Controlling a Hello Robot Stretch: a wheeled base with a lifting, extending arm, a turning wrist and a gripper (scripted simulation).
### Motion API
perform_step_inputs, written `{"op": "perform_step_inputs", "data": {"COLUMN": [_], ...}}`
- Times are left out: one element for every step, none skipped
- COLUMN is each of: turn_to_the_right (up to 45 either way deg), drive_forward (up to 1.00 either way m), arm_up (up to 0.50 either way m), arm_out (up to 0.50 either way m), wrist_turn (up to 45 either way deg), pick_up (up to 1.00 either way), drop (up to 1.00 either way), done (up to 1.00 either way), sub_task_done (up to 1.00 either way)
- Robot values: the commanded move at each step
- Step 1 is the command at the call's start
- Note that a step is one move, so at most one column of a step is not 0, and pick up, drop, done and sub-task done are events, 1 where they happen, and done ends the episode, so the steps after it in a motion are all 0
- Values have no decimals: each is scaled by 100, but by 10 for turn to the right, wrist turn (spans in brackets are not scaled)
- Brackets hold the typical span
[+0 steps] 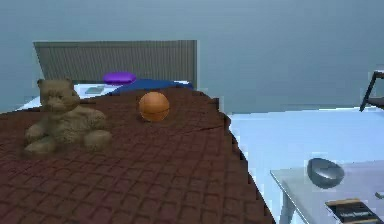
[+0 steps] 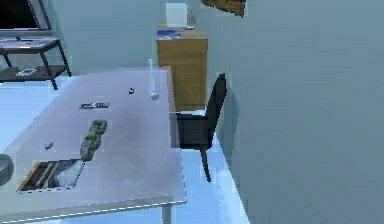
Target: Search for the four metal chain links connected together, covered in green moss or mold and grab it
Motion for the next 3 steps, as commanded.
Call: {"op": "perform_step_inputs", "data": {"turn_to_the_right": [-240,450,450], "drive_forward": [0,0,0], "arm_up": [0,0,0], "arm_out": [0,0,0], "wrist_turn": [0,0,0], "pick_up": [0,0,0], "drop": [0,0,0], "done": [0,0,0], "sub_task_done": [0,0,0]}}
